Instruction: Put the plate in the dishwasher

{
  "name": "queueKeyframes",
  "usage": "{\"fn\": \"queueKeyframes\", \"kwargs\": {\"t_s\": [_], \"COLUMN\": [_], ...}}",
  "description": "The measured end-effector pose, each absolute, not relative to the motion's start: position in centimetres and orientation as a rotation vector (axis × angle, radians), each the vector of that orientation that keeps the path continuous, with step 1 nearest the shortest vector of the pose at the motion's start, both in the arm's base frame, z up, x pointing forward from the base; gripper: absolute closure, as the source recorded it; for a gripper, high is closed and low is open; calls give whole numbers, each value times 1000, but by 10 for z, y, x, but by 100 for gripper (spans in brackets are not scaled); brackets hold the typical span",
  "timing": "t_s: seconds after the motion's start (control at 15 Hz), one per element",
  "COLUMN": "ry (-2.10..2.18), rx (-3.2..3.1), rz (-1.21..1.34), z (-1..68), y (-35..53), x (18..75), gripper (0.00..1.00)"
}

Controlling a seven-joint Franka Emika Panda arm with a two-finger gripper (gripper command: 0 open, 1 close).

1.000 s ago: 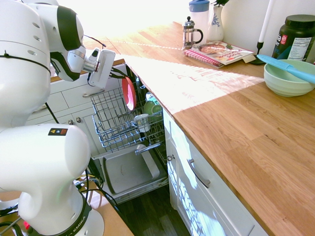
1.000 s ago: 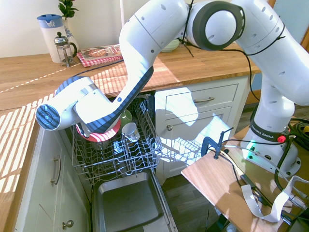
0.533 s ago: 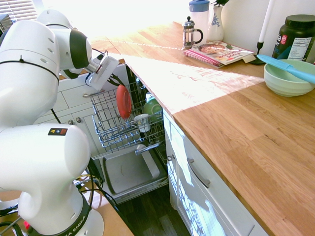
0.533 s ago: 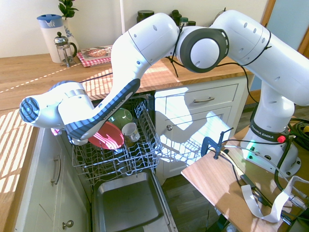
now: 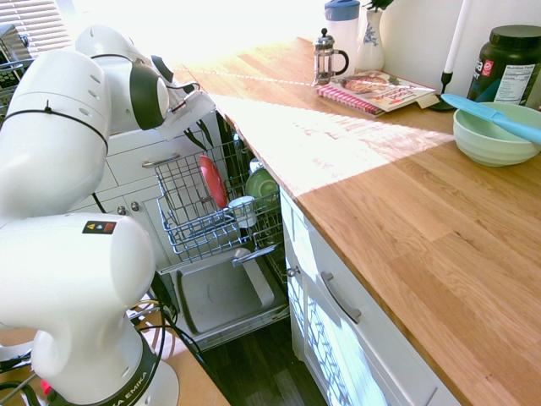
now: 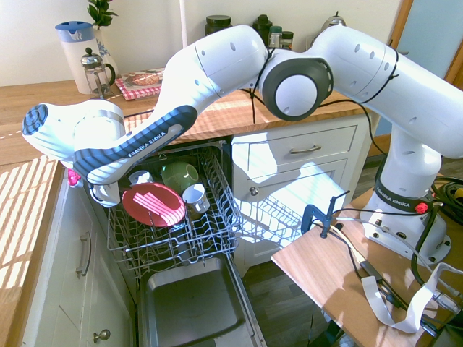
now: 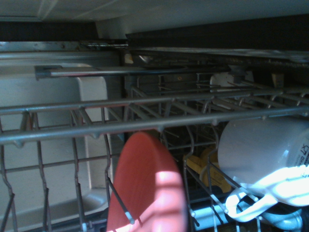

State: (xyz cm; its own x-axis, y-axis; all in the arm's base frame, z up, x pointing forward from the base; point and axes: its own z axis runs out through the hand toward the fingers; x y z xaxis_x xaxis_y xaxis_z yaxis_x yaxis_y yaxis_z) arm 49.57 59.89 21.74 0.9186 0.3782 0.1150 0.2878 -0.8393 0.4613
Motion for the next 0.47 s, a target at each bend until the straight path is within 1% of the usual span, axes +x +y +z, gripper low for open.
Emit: {"fn": "queueKeyframes", "kwargs": {"t_s": [0.2,0.33,0.47], "ry": [460,429,377], "rx": [2677,2750,2819], "rz": [252,246,250], "z": [238,279,336], "y": [604,601,585], "x": [496,509,527], "gripper": [0,0,0]}}
